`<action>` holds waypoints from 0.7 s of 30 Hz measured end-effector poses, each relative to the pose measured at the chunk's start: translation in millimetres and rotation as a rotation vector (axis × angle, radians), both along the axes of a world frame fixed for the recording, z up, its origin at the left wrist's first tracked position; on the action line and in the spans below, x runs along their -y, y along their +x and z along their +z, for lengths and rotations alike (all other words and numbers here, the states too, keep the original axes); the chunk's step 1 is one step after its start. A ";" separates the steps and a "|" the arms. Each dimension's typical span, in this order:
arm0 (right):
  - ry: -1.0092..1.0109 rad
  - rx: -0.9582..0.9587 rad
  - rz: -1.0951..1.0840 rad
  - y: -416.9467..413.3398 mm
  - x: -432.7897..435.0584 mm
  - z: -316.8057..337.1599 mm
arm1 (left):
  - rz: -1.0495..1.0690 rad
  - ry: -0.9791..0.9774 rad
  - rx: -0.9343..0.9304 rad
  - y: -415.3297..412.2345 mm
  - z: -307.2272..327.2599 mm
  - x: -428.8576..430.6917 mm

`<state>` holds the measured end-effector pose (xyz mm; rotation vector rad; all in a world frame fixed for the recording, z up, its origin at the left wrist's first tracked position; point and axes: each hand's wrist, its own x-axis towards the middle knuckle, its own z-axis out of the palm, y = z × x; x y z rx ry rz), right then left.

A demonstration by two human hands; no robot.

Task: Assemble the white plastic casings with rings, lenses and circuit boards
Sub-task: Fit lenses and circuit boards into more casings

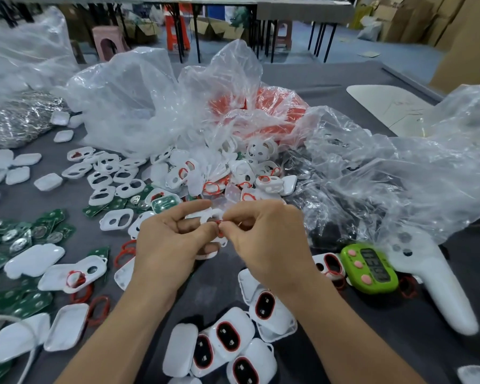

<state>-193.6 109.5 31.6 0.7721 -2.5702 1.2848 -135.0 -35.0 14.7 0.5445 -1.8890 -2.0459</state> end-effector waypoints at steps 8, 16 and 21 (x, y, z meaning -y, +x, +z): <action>-0.104 0.084 0.069 -7.3 -8.5 0.1 | -0.043 0.023 -0.026 -1.9 1.1 3.0; -0.026 -0.021 0.070 -10.0 -14.8 3.9 | -0.144 0.093 -0.028 -1.9 0.6 1.4; 0.005 -0.070 0.118 -8.2 -11.5 5.1 | -0.137 0.093 -0.026 -1.0 1.5 0.3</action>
